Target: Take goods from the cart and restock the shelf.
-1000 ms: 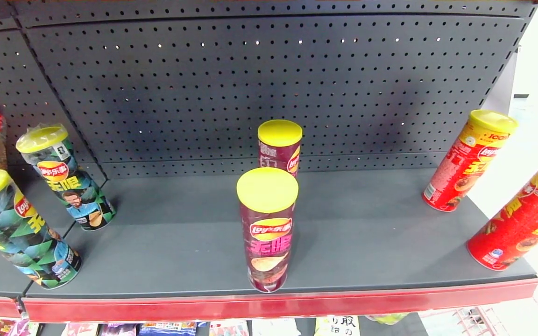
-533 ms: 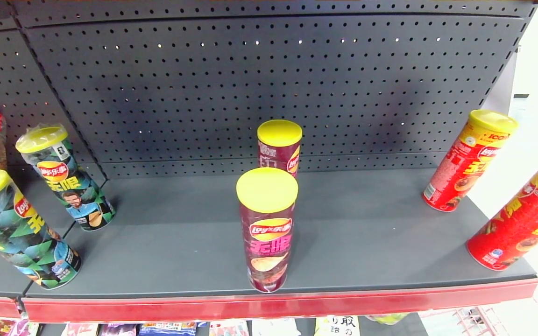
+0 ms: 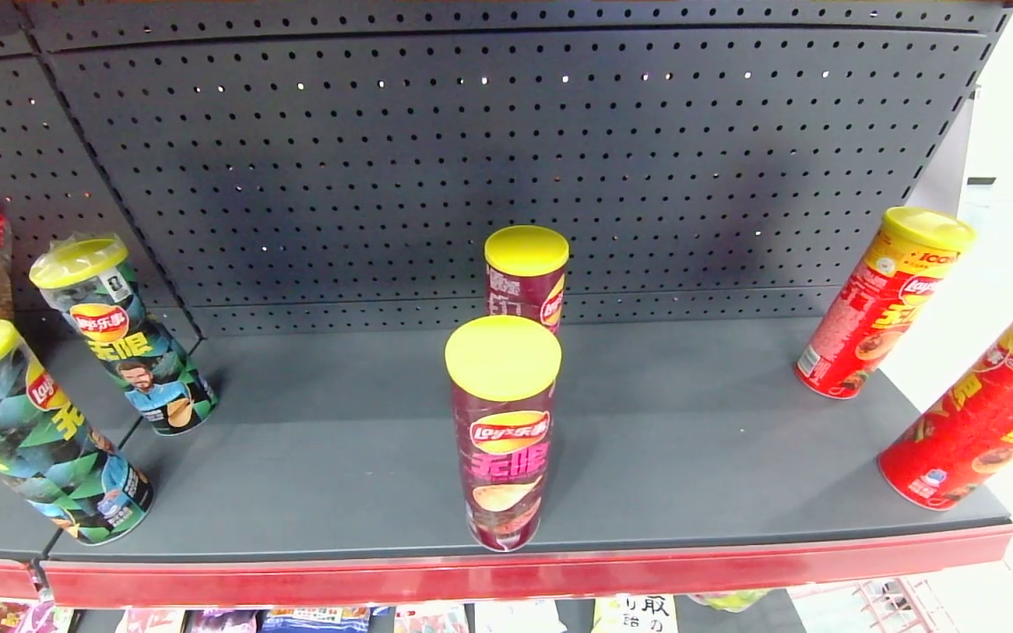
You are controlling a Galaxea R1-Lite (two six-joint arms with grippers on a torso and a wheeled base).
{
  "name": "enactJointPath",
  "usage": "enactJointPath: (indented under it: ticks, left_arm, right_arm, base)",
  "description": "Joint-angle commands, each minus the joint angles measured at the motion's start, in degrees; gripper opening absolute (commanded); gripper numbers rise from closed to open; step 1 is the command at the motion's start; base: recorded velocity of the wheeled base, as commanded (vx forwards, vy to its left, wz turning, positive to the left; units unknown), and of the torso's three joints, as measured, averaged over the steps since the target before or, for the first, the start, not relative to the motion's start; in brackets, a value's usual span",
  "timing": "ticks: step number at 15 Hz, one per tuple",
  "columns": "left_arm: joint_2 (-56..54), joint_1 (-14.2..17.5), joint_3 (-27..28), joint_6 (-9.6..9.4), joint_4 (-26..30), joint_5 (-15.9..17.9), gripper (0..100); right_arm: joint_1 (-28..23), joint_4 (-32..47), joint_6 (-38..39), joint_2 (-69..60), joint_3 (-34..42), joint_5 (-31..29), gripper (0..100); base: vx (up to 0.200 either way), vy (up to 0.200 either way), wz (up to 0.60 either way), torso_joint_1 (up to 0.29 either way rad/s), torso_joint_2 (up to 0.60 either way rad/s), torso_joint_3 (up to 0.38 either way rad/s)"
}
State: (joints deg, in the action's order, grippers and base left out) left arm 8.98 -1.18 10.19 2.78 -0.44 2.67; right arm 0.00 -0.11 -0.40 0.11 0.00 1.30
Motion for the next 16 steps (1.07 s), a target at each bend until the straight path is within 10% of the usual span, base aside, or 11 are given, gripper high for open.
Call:
enactJointPath:
  ticks: [1,2,4,7,10,16]
  left_arm:
    - [25.9,-1.5,22.7,6.1,0.4,2.4,100]
    - [32.7,-4.1,23.2,2.05,0.5,8.8,100]
    - [43.7,-5.2,25.6,1.79,0.5,13.8,100]
    - [55.2,-12.4,25.8,1.53,3.1,13.2,100]
    - [63.3,-18.9,25.8,-3.66,7.2,9.5,100]
    - [76.3,-26.2,32.4,-3.83,7.3,6.6,100]
  right_arm:
    - [0.0,-0.1,0.0,0.0,0.0,0.0,100]
    - [0.0,0.0,0.0,0.0,0.0,0.0,100]
    - [0.0,-0.1,0.0,0.0,0.0,0.0,100]
    - [0.0,-0.1,0.1,0.0,0.0,0.0,100]
    - [0.0,-0.1,0.4,0.0,0.0,-0.1,100]
    - [0.0,-0.1,0.4,0.0,0.0,-0.2,100]
  base:
    - [0.0,0.0,0.0,0.0,0.0,0.0]
    - [0.0,0.0,0.0,0.0,0.0,0.0]
    - [0.0,0.0,0.0,0.0,0.0,0.0]
    - [0.0,0.0,0.0,0.0,0.0,0.0]
    - [0.0,0.0,0.0,0.0,0.0,0.0]
    - [0.0,0.0,0.0,0.0,0.0,0.0]
